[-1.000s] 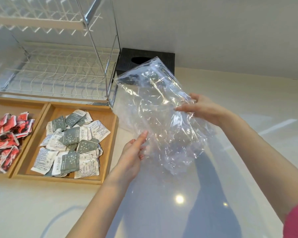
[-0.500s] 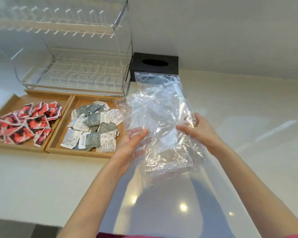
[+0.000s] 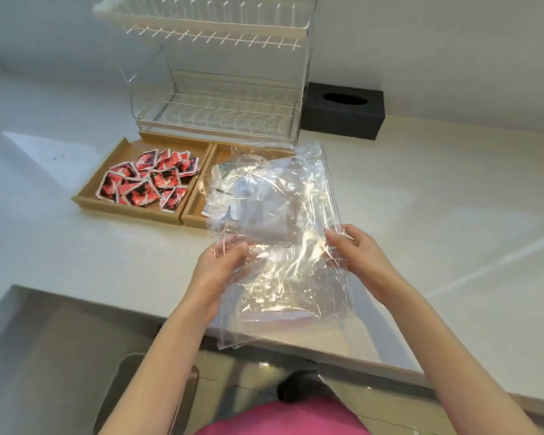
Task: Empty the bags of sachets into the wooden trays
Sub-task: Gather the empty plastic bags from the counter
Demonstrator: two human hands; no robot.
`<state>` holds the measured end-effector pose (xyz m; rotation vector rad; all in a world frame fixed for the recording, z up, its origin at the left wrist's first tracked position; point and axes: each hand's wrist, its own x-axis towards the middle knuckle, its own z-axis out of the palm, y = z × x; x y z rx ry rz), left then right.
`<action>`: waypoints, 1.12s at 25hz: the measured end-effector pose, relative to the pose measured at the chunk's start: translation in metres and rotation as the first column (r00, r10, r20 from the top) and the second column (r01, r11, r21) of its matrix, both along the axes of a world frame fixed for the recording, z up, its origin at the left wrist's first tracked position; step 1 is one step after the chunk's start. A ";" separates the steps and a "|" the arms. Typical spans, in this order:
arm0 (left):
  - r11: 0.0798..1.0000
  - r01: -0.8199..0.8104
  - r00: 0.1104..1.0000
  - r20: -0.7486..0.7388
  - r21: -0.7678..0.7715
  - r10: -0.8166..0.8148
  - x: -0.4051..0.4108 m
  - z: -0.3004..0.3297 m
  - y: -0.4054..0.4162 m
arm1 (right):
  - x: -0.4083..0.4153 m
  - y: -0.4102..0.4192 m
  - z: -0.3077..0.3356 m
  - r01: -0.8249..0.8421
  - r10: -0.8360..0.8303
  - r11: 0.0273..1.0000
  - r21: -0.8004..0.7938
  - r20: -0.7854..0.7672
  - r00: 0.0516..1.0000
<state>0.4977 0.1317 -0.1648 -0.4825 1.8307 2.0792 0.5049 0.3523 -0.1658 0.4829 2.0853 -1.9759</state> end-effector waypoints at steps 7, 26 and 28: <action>0.998 -0.056 0.998 -0.004 0.000 0.056 0.072 -0.005 -0.114 | 0.057 -0.108 -0.015 -0.064 0.063 0.997 0.050 0.017 0.998; 0.882 -0.420 0.771 0.429 -0.214 0.471 0.230 -0.120 -0.276 | 0.123 -0.291 -0.091 -0.637 0.595 0.770 0.014 0.345 0.726; 0.870 -0.438 0.741 0.457 -0.227 0.492 0.236 -0.136 -0.281 | 0.119 -0.301 -0.108 -0.668 0.607 0.744 0.021 0.396 0.689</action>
